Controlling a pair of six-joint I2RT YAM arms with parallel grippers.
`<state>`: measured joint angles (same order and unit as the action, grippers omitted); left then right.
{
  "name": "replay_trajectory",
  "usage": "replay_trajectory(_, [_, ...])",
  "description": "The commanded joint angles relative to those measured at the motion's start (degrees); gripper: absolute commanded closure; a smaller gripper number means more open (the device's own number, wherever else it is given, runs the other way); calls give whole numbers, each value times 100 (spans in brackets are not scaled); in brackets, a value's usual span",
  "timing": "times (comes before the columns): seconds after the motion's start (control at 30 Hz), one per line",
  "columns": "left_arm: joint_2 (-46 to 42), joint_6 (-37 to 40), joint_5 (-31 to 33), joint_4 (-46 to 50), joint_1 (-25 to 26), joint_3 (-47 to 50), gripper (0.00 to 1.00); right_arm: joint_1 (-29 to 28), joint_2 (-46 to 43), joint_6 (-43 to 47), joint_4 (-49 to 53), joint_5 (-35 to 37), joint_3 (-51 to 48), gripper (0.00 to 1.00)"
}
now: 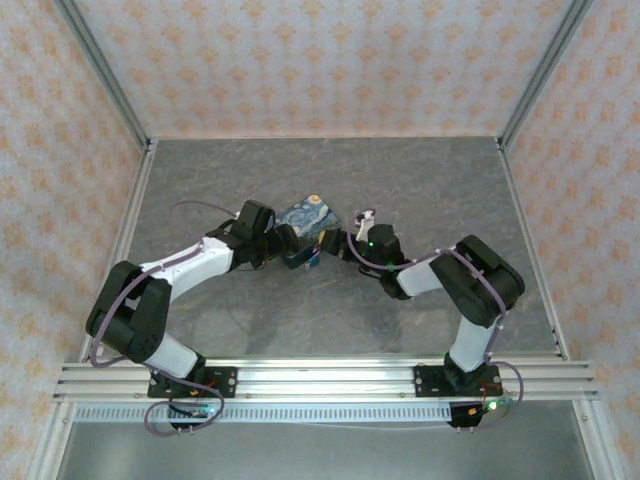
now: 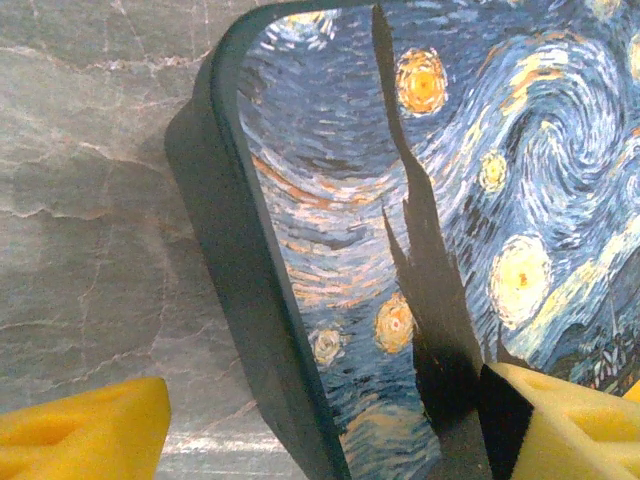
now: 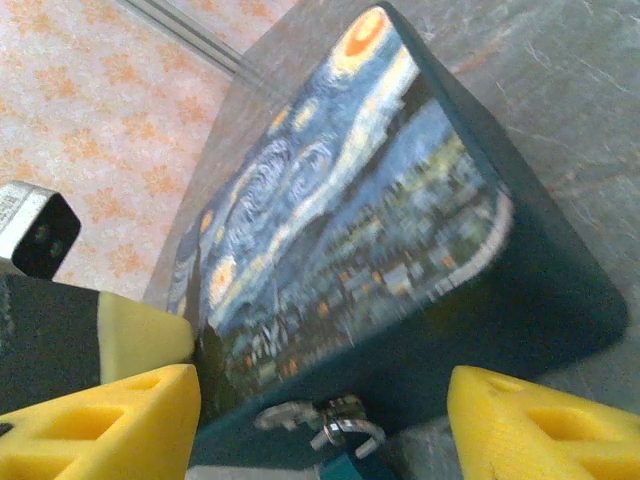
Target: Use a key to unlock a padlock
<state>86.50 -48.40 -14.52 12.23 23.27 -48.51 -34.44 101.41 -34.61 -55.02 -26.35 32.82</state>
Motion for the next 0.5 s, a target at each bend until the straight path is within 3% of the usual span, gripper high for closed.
replay_trajectory(0.0, [-215,67,183,791,45,-119,19,11,-412,102,-325,113,-335,34])
replay_trajectory(0.27, [-625,67,-59,810,78,-547,19,16,-513,293,-503,-533,-527,34])
replay_trajectory(0.47, [-219,197,-461,784,246,-1136,20,51,57,115,-961,-797,-322,35])
